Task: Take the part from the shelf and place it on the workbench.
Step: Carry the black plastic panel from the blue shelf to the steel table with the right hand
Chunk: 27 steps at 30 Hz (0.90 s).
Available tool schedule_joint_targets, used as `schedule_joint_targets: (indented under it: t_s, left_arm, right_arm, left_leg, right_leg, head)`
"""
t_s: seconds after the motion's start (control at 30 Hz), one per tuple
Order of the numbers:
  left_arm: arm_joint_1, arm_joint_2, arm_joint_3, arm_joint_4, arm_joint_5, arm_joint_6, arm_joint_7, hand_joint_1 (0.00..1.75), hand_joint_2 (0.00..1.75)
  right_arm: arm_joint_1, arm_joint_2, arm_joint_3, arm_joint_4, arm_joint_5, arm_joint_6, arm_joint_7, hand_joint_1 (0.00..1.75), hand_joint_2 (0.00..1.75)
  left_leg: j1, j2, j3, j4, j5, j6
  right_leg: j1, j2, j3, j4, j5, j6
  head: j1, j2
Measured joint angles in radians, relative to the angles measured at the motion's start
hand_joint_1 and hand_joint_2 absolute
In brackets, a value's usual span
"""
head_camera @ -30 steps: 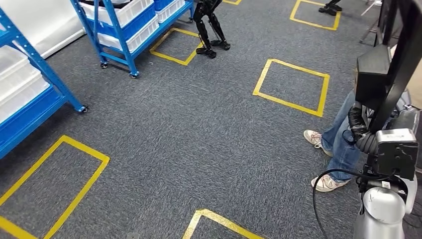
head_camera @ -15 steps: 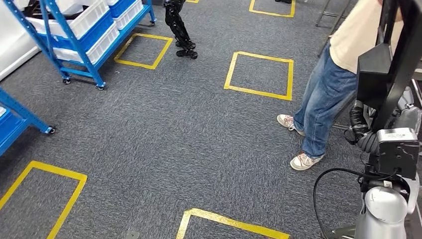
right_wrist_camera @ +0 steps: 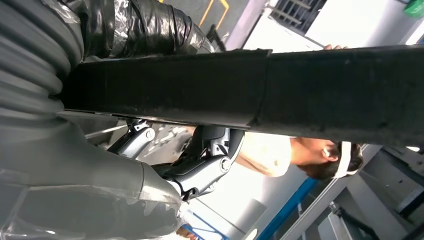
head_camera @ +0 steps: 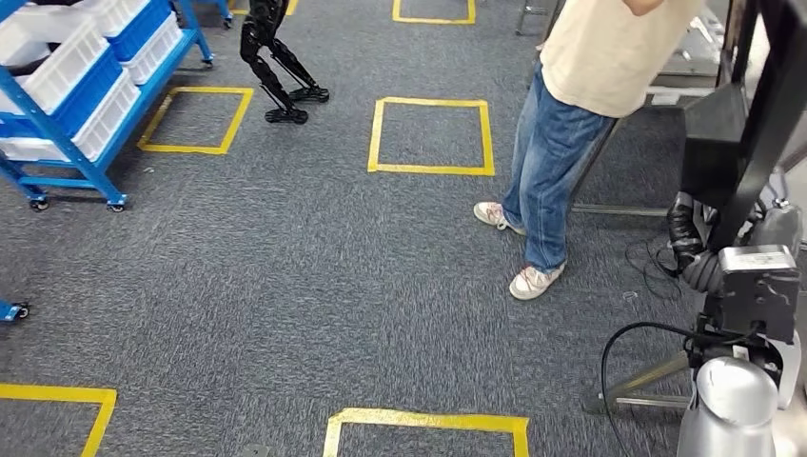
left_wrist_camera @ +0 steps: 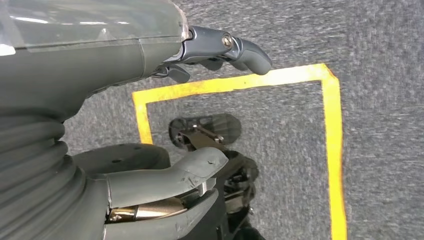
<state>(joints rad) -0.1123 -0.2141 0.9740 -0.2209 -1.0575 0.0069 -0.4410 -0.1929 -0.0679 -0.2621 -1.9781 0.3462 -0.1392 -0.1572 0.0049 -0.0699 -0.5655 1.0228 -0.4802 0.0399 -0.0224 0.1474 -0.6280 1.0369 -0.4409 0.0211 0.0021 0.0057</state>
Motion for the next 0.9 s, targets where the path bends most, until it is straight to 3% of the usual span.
schedule_joint_targets:
  t_s: [0.07, 0.13, 0.2, 0.23, 0.27, 0.33, 0.4, 0.43, 0.5, 0.53, 0.57, 0.63, 0.7, 0.73, 0.77, 0.8, 0.83, 0.9]
  left_arm:
    - [-0.001, -0.002, 0.000, 0.000, 0.000, -0.001, 0.000, 0.00, 1.75]
    - [0.000, -0.002, 0.001, 0.000, 0.001, -0.002, -0.001, 0.00, 1.75]
    - [0.003, -0.002, 0.001, 0.000, 0.004, -0.004, -0.001, 0.00, 1.75]
    - [0.003, -0.002, 0.002, 0.000, 0.006, -0.004, 0.000, 0.00, 1.75]
    - [0.003, -0.002, 0.002, 0.000, 0.007, -0.005, 0.000, 0.00, 1.75]
    - [0.002, -0.002, 0.002, 0.000, 0.008, -0.006, 0.000, 0.00, 1.75]
    - [0.001, -0.002, 0.002, 0.000, 0.008, -0.006, 0.000, 0.00, 1.75]
    - [0.001, -0.002, 0.002, 0.000, 0.008, -0.006, -0.001, 0.00, 1.75]
    - [-0.001, -0.002, 0.003, 0.000, 0.008, -0.005, -0.001, 0.00, 1.75]
    - [-0.002, -0.002, 0.003, 0.000, 0.008, -0.005, -0.001, 0.00, 1.75]
    - [-0.003, -0.002, 0.003, 0.000, 0.007, -0.005, 0.000, 0.00, 1.75]
    - [-0.002, -0.002, 0.003, 0.000, 0.006, -0.004, 0.000, 0.00, 1.75]
    - [0.003, -0.002, 0.003, 0.000, 0.003, -0.004, 0.000, 0.00, 1.75]
    - [0.005, -0.002, 0.003, 0.000, 0.002, -0.004, 0.001, 0.00, 1.75]
    - [0.006, -0.002, 0.003, 0.000, 0.001, -0.003, 0.001, 0.00, 1.75]
    - [0.005, -0.002, 0.003, 0.000, 0.000, -0.003, 0.001, 0.00, 1.75]
    - [0.005, -0.002, 0.003, 0.000, 0.000, -0.003, 0.001, 0.00, 1.75]
    - [0.005, -0.002, 0.003, 0.000, 0.000, -0.003, 0.001, 0.00, 1.75]
  right_arm:
    - [0.000, 0.000, 0.000, -0.001, 0.002, 0.000, 0.000, 1.75, 1.75]
    - [-0.003, 0.000, 0.000, -0.002, 0.004, 0.000, 0.000, 1.75, 1.75]
    - [0.000, 0.002, 0.000, -0.001, 0.008, 0.000, 0.000, 1.75, 1.75]
    - [0.001, 0.002, 0.000, 0.000, 0.011, 0.000, 0.000, 1.75, 1.75]
    - [0.002, 0.002, 0.000, 0.000, 0.012, 0.000, 0.000, 1.75, 1.75]
    - [0.001, 0.002, 0.000, 0.000, 0.014, 0.000, 0.000, 1.75, 1.75]
    - [-0.002, 0.003, 0.000, 0.000, 0.017, 0.000, 0.000, 1.75, 1.75]
    - [-0.002, 0.004, 0.000, 0.000, 0.018, 0.000, 0.000, 1.75, 1.75]
    - [-0.001, 0.004, 0.000, -0.001, 0.019, 0.000, 0.001, 1.75, 1.75]
    - [0.000, 0.004, 0.000, -0.002, 0.020, 0.000, 0.001, 1.75, 1.75]
    - [-0.001, 0.004, 0.000, -0.004, 0.021, 0.000, 0.001, 1.75, 1.75]
    - [-0.004, 0.006, 0.000, -0.006, 0.023, 0.000, 0.001, 1.75, 1.75]
    - [-0.004, 0.009, 0.000, -0.006, 0.028, 0.001, 0.002, 1.75, 1.75]
    - [-0.003, 0.011, 0.000, -0.006, 0.030, 0.001, 0.002, 1.75, 1.75]
    - [-0.003, 0.012, 0.000, -0.006, 0.032, 0.001, 0.003, 1.75, 1.75]
    - [-0.003, 0.012, 0.000, -0.006, 0.033, 0.001, 0.003, 1.75, 1.75]
    - [-0.003, 0.013, 0.000, -0.006, 0.033, 0.001, 0.003, 1.75, 1.75]
    - [-0.005, 0.014, 0.000, -0.006, 0.034, 0.001, 0.003, 1.75, 1.75]
  left_leg:
    - [0.005, 0.029, 0.008, -0.019, 0.010, 0.008]
    - [0.006, 0.059, 0.011, -0.028, 0.014, 0.014]
    - [0.005, 0.091, 0.011, -0.027, 0.012, 0.015]
    - [0.005, 0.106, 0.011, -0.026, 0.010, 0.014]
    - [0.005, 0.121, 0.011, -0.025, 0.008, 0.012]
    - [0.005, 0.146, 0.012, -0.018, 0.000, 0.004]
    - [0.000, 0.167, 0.014, -0.009, -0.010, -0.009]
    - [-0.003, 0.177, 0.015, -0.007, -0.013, -0.015]
    - [-0.004, 0.194, 0.021, -0.008, -0.019, -0.026]
    - [-0.001, 0.185, 0.021, -0.003, -0.027, -0.033]
    - [0.001, 0.164, 0.013, 0.019, -0.045, -0.037]
    - [0.005, 0.107, -0.030, 0.120, -0.105, -0.042]
    - [0.005, 0.083, -0.089, 0.242, -0.151, -0.042]
    - [0.005, 0.080, -0.103, 0.266, -0.148, -0.041]
    - [0.005, 0.077, -0.101, 0.255, -0.125, -0.040]
    - [0.006, 0.070, -0.082, 0.208, -0.088, -0.038]
    - [0.008, 0.049, -0.056, 0.142, -0.051, -0.035]
    - [0.013, 0.002, -0.014, 0.040, -0.012, -0.029]
  right_leg:
    - [0.005, -0.042, -0.016, 0.030, -0.022, 0.009]
    - [0.006, -0.109, -0.063, 0.129, -0.079, 0.016]
    - [-0.001, -0.134, -0.109, 0.227, -0.117, 0.025]
    - [-0.005, -0.140, -0.112, 0.236, -0.112, 0.030]
    - [-0.009, -0.148, -0.096, 0.209, -0.090, 0.034]
    - [-0.011, -0.190, -0.026, 0.088, -0.034, 0.037]
    - [-0.004, -0.223, 0.017, 0.004, -0.010, 0.028]
    - [0.001, -0.225, 0.019, -0.005, -0.013, 0.021]
    - [0.001, -0.198, 0.017, -0.007, -0.010, 0.007]
    - [0.000, -0.187, 0.018, -0.011, -0.007, 0.001]
    - [-0.003, -0.176, 0.019, -0.014, -0.005, -0.005]
    - [-0.005, -0.156, 0.019, -0.017, -0.002, -0.014]
    - [-0.004, -0.130, 0.018, -0.016, -0.001, -0.017]
    - [-0.003, -0.115, 0.018, -0.015, -0.001, -0.017]
    - [-0.003, -0.099, 0.018, -0.013, -0.001, -0.017]
    - [-0.003, -0.084, 0.018, -0.011, -0.002, -0.016]
    - [-0.004, -0.071, 0.017, -0.009, -0.002, -0.015]
    - [-0.003, -0.043, 0.010, -0.001, -0.002, -0.006]
  head:
    - [0.005, 0.000]
    - [0.011, 0.000]
    - [0.011, 0.000]
    - [0.011, 0.000]
    - [0.011, 0.000]
    - [0.011, 0.000]
    - [0.010, 0.000]
    - [0.010, 0.000]
    - [0.009, 0.000]
    - [0.009, 0.000]
    - [0.009, 0.000]
    - [0.008, 0.000]
    - [0.008, 0.000]
    - [0.008, 0.000]
    - [0.008, 0.000]
    - [0.008, 0.000]
    - [0.008, 0.000]
    - [0.008, 0.000]
